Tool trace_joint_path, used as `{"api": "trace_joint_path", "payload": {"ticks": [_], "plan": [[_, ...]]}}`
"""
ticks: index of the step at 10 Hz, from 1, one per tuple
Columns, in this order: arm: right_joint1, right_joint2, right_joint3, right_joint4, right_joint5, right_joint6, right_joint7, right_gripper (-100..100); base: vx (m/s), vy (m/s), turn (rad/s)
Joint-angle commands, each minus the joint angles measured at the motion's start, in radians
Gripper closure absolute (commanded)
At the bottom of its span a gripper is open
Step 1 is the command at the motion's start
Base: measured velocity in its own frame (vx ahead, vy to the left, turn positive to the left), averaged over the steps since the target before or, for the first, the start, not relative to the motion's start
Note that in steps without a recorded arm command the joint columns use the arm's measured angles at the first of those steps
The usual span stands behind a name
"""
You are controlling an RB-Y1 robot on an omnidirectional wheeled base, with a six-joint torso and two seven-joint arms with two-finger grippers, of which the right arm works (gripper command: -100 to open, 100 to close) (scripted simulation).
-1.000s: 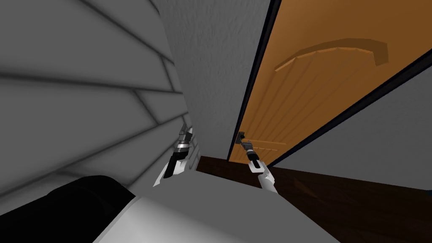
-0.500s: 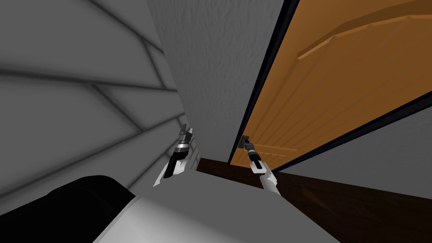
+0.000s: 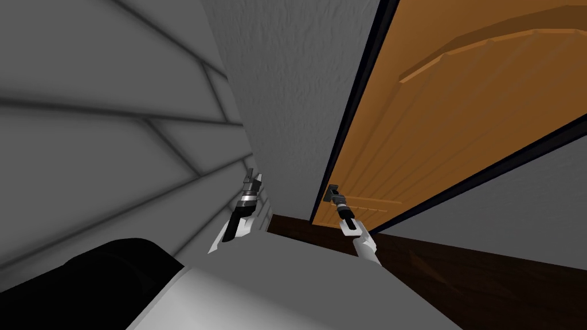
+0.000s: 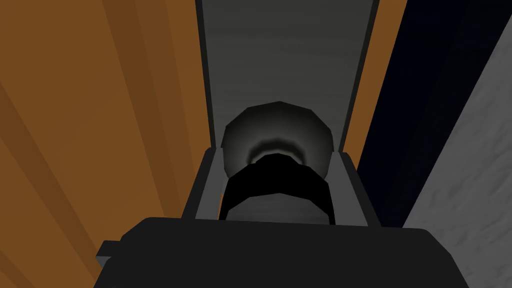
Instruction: Pull the door open
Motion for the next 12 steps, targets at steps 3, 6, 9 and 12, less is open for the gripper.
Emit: {"api": "trace_joint_path", "payload": {"ticks": [3,6,9,12], "plan": [[-0.017,0.002,-0.019,0.022,-0.089,0.044,0.002,100,-0.038,-0.004,0.047],[-0.032,0.003,-0.035,0.04,-0.164,0.08,0.004,100,-0.052,0.001,0.04],[-0.049,0.005,-0.055,0.062,-0.247,0.124,0.007,100,-0.038,-0.007,0.037],[-0.059,0.006,-0.066,0.076,-0.32,0.15,0.008,100,-0.035,-0.005,0.034]]}}
